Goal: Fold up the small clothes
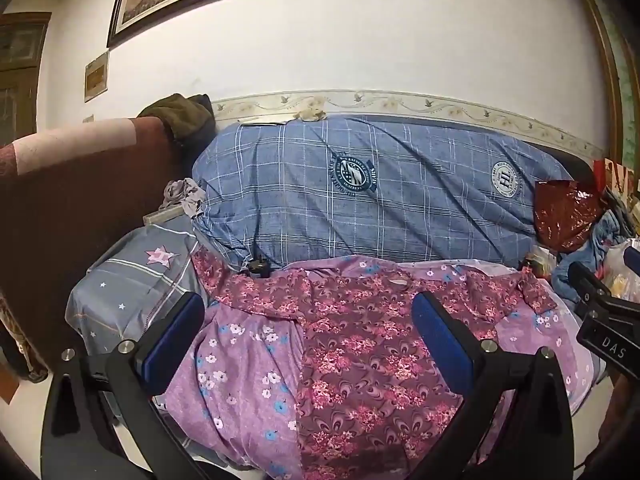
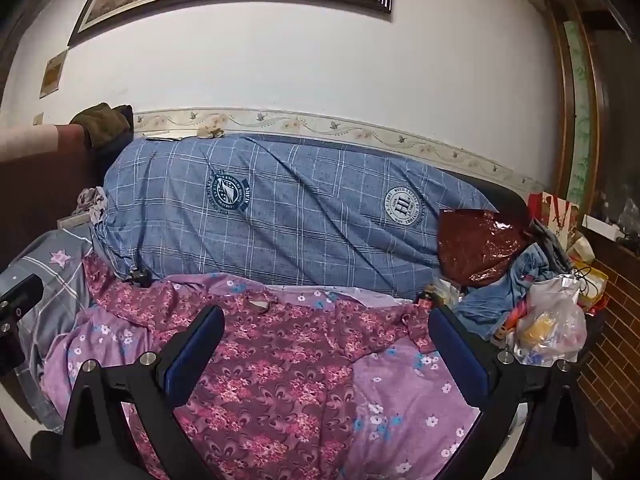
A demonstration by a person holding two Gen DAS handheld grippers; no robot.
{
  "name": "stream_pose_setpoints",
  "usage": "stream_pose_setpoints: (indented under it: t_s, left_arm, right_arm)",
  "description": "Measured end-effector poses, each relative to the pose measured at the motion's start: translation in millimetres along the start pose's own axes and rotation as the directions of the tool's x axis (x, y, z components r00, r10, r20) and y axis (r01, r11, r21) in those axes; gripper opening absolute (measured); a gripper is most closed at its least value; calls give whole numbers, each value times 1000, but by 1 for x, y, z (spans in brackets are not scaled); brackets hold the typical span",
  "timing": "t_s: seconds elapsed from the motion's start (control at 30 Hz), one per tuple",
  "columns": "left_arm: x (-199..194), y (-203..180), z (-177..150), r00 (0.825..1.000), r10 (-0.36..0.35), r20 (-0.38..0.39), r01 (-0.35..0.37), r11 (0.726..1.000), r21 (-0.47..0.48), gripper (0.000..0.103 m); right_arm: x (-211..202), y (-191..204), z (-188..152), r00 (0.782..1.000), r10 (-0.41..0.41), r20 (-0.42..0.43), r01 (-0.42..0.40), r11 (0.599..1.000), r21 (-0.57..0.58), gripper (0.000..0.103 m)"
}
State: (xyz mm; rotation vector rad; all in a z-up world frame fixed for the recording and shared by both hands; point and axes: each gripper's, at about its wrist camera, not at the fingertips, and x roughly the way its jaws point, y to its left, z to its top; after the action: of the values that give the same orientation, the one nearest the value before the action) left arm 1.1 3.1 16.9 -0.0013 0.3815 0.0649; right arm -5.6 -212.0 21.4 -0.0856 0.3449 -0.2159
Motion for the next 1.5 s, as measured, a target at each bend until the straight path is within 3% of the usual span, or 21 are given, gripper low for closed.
stream_pose_setpoints:
  t_s: [0.47,0.9,1.2,1.5]
  left_arm:
    - [30,-4,7,1000,11,-25,-11,1000,-8,103]
    - [56,-14,4,997,-11,-71,12,1000,11,103]
    - [87,-31,4,994,-22,-103,25,999,33,103]
    - [142,-61,6,989,-47,-143,55,997,58,103]
  right_arm:
    - [26,20,5,1000,28,-3,-28,999,-20,102]
    - [52,24,2,999,2,-41,-3,999,-37,102]
    - [90,21,-4,996,-13,-90,10,999,-34,102]
    - [146,18,-13,989,-34,-143,29,999,-37,102]
